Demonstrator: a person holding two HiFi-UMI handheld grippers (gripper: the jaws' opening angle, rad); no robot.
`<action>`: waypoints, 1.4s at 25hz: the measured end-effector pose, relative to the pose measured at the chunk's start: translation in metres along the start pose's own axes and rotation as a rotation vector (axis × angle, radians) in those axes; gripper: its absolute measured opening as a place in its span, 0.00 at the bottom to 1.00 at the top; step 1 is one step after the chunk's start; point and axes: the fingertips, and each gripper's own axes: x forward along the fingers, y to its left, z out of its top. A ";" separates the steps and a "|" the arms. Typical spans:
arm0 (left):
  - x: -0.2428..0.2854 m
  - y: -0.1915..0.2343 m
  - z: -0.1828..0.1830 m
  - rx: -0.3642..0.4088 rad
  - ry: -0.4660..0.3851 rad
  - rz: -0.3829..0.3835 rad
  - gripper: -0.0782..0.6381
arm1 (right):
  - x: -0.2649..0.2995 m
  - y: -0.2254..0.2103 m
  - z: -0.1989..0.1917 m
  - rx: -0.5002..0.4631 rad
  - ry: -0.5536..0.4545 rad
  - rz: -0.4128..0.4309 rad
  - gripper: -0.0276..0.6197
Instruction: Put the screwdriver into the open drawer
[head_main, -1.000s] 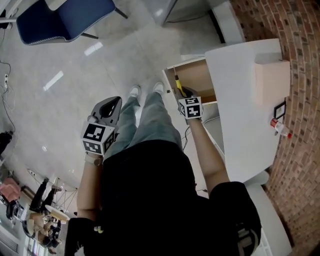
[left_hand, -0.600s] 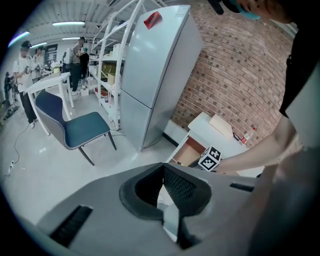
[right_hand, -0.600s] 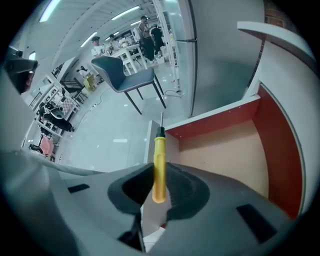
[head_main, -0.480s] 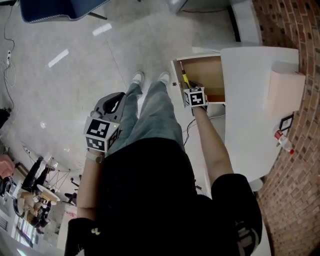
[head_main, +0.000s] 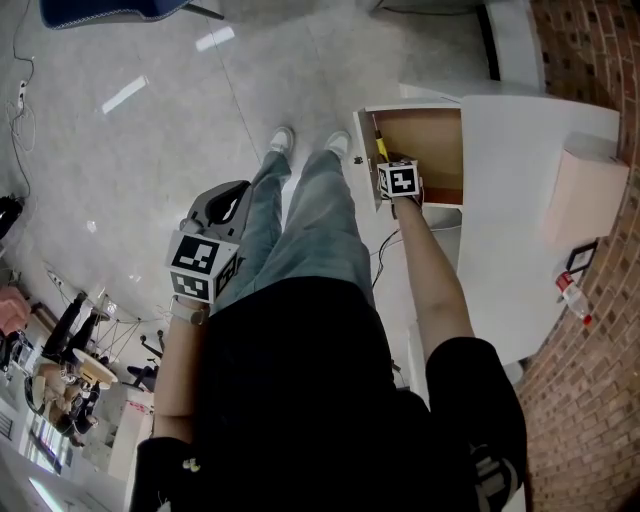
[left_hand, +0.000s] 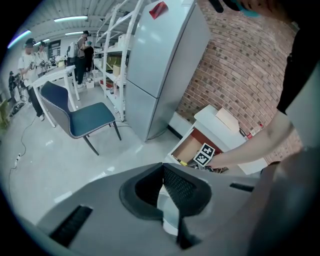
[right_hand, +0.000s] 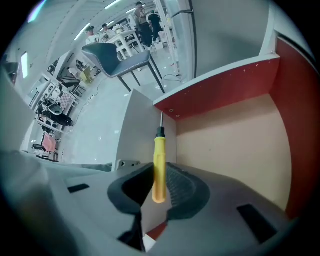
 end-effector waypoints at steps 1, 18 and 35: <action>0.002 -0.001 -0.001 -0.002 0.005 -0.002 0.12 | 0.004 -0.001 -0.001 -0.001 0.007 0.004 0.17; 0.026 -0.003 -0.003 -0.023 0.054 -0.020 0.12 | 0.049 -0.022 0.001 -0.024 0.113 0.052 0.17; 0.026 0.009 0.010 -0.038 0.032 -0.018 0.12 | 0.029 -0.022 0.017 -0.053 0.101 0.021 0.21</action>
